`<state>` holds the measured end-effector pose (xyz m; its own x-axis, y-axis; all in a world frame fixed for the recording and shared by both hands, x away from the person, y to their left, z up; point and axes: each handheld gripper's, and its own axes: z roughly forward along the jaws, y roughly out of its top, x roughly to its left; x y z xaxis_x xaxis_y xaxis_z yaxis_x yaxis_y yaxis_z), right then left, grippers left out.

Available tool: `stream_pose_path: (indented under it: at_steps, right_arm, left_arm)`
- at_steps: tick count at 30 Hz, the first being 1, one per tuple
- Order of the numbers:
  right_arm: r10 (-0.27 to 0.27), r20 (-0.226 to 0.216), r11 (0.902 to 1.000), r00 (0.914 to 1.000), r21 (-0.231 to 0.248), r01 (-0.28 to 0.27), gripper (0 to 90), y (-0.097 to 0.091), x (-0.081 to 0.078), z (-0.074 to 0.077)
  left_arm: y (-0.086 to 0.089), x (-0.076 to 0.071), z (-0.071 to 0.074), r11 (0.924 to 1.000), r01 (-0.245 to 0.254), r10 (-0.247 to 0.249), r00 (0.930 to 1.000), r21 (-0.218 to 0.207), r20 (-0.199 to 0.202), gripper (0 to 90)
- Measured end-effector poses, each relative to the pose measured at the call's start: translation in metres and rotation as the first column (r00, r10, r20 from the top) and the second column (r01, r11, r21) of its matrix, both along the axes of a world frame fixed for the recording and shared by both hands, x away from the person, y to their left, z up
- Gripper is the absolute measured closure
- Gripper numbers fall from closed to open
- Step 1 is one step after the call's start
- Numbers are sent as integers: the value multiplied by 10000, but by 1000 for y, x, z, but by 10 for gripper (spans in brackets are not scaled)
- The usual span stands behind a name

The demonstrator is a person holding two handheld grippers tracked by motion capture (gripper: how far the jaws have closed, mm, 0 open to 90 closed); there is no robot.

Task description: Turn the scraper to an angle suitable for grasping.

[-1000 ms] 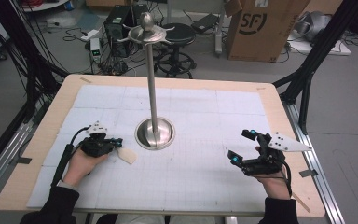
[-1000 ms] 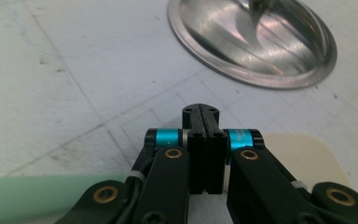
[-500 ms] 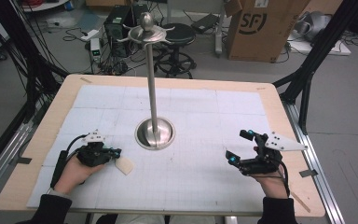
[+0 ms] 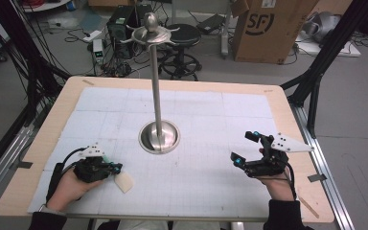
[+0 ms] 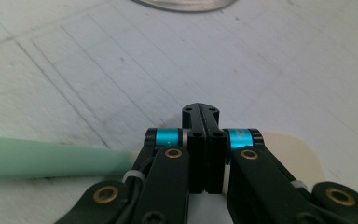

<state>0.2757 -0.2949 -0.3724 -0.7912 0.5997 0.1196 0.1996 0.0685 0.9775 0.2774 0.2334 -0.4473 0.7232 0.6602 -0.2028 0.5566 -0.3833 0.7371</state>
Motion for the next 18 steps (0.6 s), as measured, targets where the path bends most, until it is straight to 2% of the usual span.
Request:
stream_pose_path:
  at_steps: [6, 9, 12, 15, 16, 17, 18]
  right_arm:
    - [8, 16, 10000, 10000, -66, -7, 21, 1, 3, 0]
    - [45, 14, 10000, 10000, -27, -45, 21, 3, 4, -1]
    - [68, 42, 10000, 10000, -34, -68, 21, 4, 5, -1]
    - [87, 21, 10000, 10000, -35, -87, 21, 5, 6, 0]
    - [101, 22, 9999, 9999, -17, -101, 21, 6, 7, 0]
    - [101, 22, 9999, 9999, -17, -101, 21, 6, 7, 0]
    - [113, 32, 9999, 9999, -43, -113, 21, 6, 7, 1]
  left_arm:
    - [6, -21, -1, 9979, 605, -608, 9981, -223, -122, 899]
    - [9, -31, -2, 9967, 745, -752, 9970, -332, -187, 899]
    - [12, -38, -3, 9946, 965, -965, 9953, -391, 24, 899]
    - [13, -41, 0, 9953, 909, -900, 9956, -329, 272, 899]
    - [16, -41, 6, 9971, 632, -607, 9965, -427, 569, 899]
    - [16, -41, 6, 9971, 632, -607, 9965, -427, 569, 899]
    - [19, -41, 8, 9980, 414, -381, 9969, -481, 684, 899]
